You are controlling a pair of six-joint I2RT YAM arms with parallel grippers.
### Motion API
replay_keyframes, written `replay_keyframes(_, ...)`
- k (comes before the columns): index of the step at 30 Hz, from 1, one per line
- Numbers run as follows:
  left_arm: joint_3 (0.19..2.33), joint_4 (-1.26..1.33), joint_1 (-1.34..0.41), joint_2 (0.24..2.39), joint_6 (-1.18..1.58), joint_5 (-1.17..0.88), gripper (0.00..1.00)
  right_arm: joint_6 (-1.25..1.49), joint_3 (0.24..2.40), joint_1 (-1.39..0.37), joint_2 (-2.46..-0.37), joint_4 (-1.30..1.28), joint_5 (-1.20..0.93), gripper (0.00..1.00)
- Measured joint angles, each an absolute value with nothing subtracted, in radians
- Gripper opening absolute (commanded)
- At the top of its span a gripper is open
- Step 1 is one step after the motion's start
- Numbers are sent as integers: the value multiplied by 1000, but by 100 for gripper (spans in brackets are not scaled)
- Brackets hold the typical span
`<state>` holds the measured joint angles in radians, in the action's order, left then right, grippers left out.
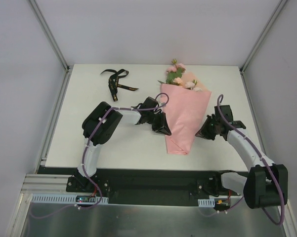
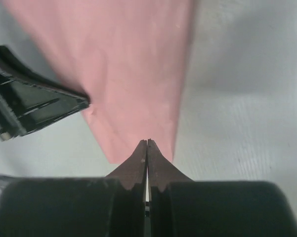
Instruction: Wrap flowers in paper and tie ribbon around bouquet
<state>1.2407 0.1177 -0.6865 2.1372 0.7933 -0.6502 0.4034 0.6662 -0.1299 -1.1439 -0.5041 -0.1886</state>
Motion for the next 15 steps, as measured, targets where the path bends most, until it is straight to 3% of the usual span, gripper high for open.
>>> replay_keyframes(3,1234,97,-688,2103,762,-653,46,291,735,-135,-1173,-474,-290,4)
replay_keyframes(7,1206,44,-695,2016,714,-623,56,206,779,-143,-1264,-452,-382,3)
replay_keyframes(15,1140,-33,-694,1868,669,-593,65,112,833,-148,-1428,-414,-471,4)
